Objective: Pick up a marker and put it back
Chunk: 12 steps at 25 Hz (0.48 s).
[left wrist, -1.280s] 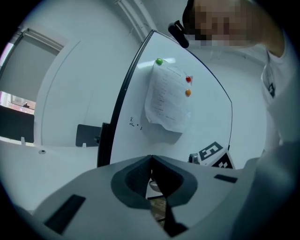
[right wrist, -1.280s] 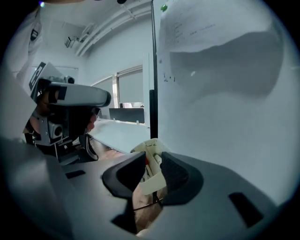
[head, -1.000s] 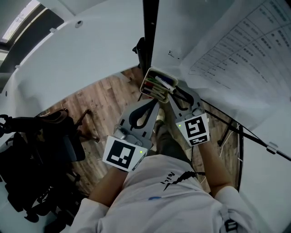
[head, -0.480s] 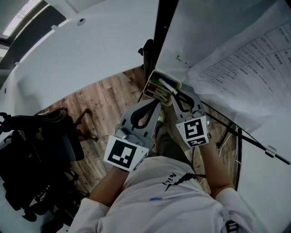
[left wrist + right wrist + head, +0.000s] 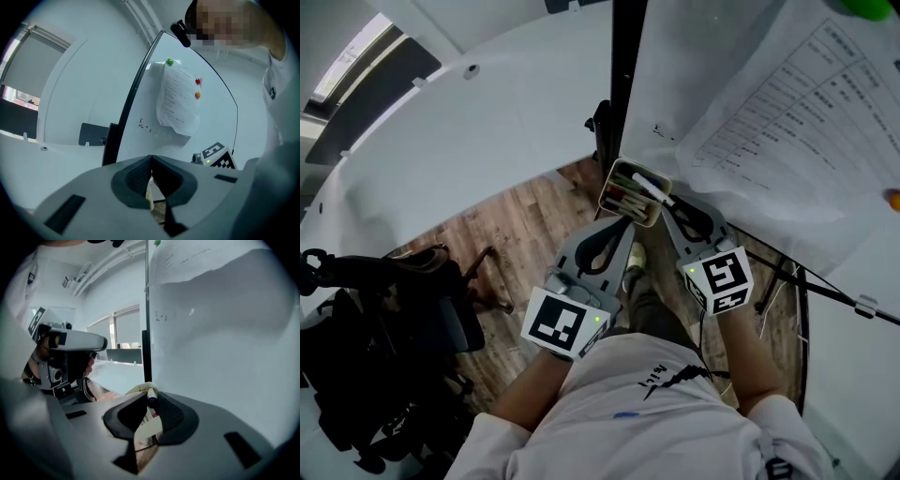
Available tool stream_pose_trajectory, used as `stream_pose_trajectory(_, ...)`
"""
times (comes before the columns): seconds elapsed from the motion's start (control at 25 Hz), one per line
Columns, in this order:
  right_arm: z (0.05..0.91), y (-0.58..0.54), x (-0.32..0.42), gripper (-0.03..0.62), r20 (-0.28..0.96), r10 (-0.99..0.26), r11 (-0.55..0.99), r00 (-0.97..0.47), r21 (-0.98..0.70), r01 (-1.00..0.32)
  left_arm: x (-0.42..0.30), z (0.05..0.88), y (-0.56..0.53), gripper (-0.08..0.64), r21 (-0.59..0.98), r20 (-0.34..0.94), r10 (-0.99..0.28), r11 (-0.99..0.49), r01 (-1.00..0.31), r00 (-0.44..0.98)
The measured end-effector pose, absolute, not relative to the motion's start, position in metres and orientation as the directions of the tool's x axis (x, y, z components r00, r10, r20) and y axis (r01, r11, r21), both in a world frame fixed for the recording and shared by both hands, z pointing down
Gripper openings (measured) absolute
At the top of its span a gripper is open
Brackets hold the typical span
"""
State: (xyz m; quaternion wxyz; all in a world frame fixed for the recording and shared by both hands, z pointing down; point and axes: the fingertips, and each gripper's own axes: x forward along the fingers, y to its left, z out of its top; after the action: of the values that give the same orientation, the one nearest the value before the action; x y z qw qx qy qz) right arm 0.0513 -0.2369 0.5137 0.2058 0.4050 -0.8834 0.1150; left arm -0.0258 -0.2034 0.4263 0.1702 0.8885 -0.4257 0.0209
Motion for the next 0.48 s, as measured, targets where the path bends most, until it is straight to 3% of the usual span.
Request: stream_pose_trajectory(0.48,0.437,-0.202,0.047,0.075,0.321,-0.738,0.605,-0.594,-0.077,-0.793,-0.023,0.39,-0.181,0.011,0.272,0.12,-0.711,-0.648,-0.712,0.693)
